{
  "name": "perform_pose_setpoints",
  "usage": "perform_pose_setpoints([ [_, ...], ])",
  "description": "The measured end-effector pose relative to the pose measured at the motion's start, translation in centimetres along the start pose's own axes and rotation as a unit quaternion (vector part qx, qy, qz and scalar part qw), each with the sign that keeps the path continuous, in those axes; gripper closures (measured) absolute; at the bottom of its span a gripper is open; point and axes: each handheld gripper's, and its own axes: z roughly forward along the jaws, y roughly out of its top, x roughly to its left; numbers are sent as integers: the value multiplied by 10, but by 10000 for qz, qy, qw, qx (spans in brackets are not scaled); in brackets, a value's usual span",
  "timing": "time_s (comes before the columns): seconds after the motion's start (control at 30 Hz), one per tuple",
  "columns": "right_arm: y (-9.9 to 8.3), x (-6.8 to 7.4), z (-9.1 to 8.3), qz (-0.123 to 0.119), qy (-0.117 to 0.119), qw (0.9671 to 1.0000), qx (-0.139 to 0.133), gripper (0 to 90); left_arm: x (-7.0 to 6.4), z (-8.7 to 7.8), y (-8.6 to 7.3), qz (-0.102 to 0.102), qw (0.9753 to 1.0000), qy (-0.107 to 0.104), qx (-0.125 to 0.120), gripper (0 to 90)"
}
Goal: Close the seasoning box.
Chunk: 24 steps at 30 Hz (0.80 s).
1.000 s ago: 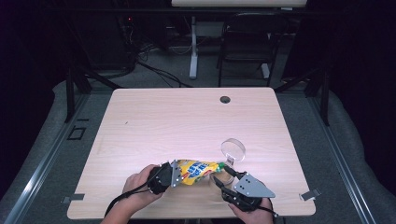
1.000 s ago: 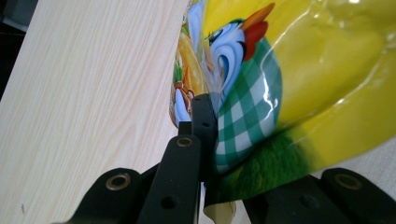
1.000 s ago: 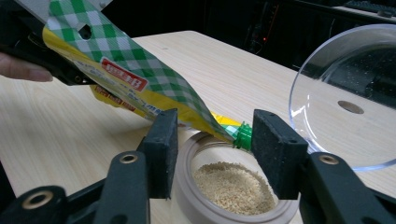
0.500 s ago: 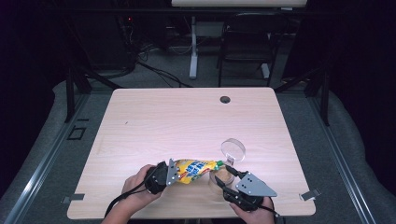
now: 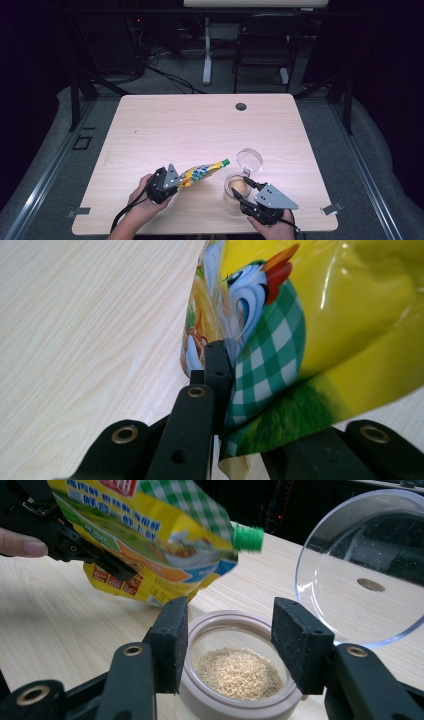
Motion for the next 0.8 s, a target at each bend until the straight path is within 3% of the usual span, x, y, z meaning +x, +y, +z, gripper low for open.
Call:
perform_pose_setpoints([
  [0.23, 0, -3, 0, 81, 2, 10000, -26, 488, 11, -2, -9, -463, 9988, -89, -139, 865],
  [0.37, 1, -4, 0, 87, 14, 10000, -35, 488, 18, -2, -15, -749, 9968, -172, -229, 863],
  [0.67, 1, -5, 0, 129, 1, 9999, -61, 490, 31, -4, -25, -1163, 9927, -93, -321, 860],
  [0.8, 0, -6, 0, 144, 5, 9999, -61, 490, 38, -6, -31, -1343, 9902, -163, -348, 852],
])
